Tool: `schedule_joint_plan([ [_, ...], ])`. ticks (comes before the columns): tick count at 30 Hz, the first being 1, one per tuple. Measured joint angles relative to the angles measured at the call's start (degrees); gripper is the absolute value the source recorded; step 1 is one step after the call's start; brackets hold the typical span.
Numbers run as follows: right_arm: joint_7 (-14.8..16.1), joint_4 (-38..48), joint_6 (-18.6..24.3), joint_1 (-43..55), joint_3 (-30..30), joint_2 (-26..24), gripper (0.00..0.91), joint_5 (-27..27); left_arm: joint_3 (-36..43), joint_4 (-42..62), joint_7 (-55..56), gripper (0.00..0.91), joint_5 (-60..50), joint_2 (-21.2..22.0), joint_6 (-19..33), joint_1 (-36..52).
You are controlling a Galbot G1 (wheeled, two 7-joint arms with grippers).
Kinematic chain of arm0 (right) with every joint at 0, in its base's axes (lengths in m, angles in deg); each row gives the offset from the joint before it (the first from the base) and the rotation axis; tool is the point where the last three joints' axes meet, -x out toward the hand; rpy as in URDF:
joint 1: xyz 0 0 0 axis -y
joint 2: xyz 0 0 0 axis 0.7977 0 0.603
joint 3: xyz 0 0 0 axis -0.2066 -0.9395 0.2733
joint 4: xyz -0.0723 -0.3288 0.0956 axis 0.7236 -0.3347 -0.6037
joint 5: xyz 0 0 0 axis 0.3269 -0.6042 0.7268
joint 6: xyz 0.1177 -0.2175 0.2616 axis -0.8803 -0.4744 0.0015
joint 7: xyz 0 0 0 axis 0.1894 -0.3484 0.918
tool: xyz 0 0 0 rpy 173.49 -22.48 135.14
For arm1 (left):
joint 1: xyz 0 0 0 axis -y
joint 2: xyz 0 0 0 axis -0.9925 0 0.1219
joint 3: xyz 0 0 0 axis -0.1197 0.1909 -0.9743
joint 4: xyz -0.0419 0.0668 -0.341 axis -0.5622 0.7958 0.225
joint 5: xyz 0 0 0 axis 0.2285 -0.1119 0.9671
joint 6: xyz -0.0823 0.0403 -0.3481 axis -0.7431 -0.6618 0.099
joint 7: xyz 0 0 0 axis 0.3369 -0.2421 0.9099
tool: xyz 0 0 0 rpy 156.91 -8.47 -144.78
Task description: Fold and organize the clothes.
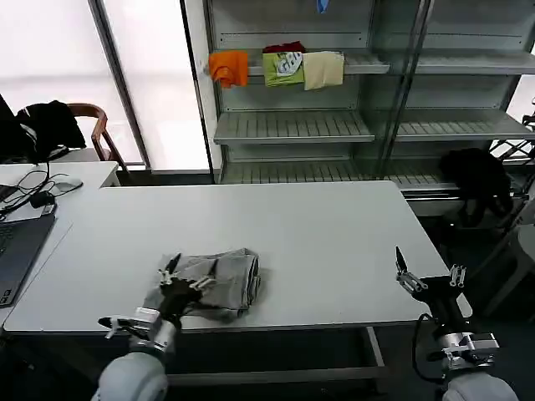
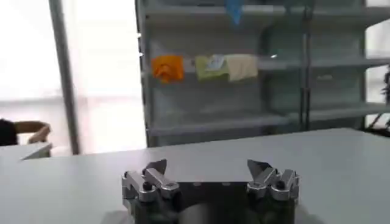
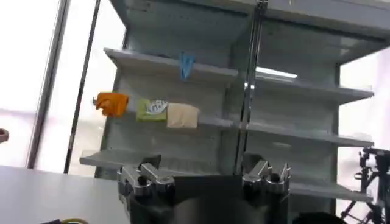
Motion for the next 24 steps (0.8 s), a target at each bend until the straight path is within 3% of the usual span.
schedule_joint_plan([
  [7, 0.05, -0.01, -0.17, -0.10, 0.32, -0.17, 0.907, -0.04, -5.19, 5.81, -1.60, 0.907, 4.35, -1.21, -1.47, 0.86],
  [24, 0.09, 0.77, 0.33, 0.05, -0.02, -0.03, 0.907, -0.44, -9.03, 11.03, -4.13, 0.907, 12.23, -1.01, -6.02, 1.43],
])
